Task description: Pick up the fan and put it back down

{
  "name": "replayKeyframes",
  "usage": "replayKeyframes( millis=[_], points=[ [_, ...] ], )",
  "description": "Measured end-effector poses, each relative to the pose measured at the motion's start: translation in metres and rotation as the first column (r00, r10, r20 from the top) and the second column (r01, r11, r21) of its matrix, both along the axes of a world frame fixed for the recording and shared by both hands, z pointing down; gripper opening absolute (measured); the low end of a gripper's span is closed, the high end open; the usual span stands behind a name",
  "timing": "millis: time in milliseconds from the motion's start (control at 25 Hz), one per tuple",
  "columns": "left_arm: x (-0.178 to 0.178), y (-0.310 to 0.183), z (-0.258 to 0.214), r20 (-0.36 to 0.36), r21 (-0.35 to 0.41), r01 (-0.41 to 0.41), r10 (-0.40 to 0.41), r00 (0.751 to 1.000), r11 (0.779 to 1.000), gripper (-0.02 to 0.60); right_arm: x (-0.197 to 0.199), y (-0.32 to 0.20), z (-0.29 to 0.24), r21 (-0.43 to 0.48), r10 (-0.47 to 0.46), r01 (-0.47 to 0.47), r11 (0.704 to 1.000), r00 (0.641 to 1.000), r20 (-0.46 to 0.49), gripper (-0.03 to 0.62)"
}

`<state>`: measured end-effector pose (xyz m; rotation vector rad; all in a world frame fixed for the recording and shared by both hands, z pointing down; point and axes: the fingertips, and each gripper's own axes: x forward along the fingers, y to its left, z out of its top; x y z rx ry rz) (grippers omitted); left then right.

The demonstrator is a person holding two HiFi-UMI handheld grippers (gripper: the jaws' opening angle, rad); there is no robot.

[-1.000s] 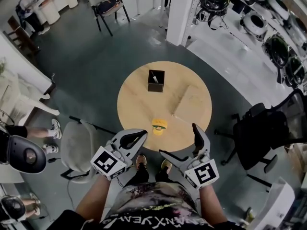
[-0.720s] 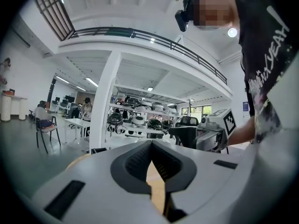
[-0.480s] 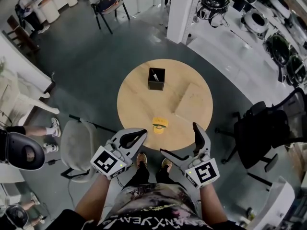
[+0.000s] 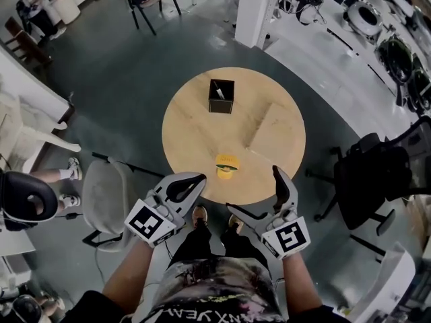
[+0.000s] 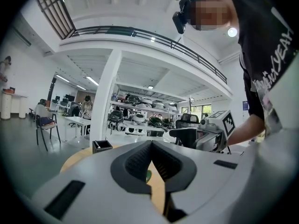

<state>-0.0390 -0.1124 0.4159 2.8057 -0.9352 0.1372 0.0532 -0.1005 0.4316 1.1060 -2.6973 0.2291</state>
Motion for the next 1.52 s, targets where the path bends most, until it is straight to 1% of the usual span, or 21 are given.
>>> replayKeyframes(
  millis=[160, 360, 600, 720, 920, 1520],
  points=[
    [0.002, -0.002, 0.033, 0.013, 0.0, -0.006, 0.006, 1.0, 1.0, 0.012, -0.002, -0.004, 0.034, -0.01, -0.007, 0.007, 1.0, 1.0, -0.006, 0.586],
    [0.003, -0.008, 0.073, 0.01, -0.012, 0.002, -0.001, 1.0, 1.0, 0.012, 0.0, -0.014, 0.077, -0.021, 0.006, -0.007, 1.0, 1.0, -0.008, 0.584],
    [0.004, -0.013, 0.109, 0.001, -0.017, 0.018, -0.018, 1.0, 1.0, 0.012, 0.004, -0.015, 0.115, -0.03, 0.011, -0.012, 0.999, 1.0, -0.008, 0.584],
    [0.004, -0.012, 0.126, 0.009, -0.026, 0.025, -0.025, 1.0, 0.999, 0.012, 0.004, -0.013, 0.129, -0.037, 0.013, -0.014, 0.999, 1.0, -0.008, 0.584],
    [0.005, -0.014, 0.136, -0.006, -0.034, 0.032, -0.032, 0.999, 0.999, 0.012, 0.004, -0.016, 0.142, -0.045, 0.01, -0.011, 0.999, 1.0, -0.009, 0.584],
    [-0.003, -0.033, 0.163, -0.004, -0.031, 0.059, -0.059, 0.998, 0.998, 0.012, -0.014, -0.041, 0.177, -0.068, -0.012, 0.011, 0.998, 1.0, -0.021, 0.584]
  ],
)
